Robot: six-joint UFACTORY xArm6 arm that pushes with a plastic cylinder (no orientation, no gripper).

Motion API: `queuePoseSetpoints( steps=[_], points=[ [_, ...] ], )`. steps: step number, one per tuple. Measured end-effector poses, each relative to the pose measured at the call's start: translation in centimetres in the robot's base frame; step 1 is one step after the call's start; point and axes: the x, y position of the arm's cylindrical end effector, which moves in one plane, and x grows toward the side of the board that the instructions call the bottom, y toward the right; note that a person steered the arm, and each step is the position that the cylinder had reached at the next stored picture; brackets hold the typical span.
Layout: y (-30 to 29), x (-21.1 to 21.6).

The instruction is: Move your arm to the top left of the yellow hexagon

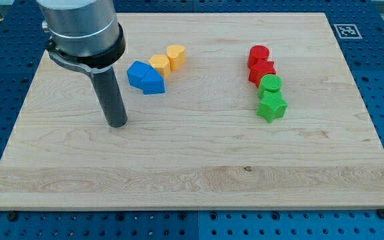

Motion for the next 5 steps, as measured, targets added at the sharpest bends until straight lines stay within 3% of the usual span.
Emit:
queuePoseSetpoints(
  steps=[1, 3, 5],
  points=[
    [-0.9, -0.5],
    [-4.7, -7.2],
    [-5.2, -8.1]
  ],
)
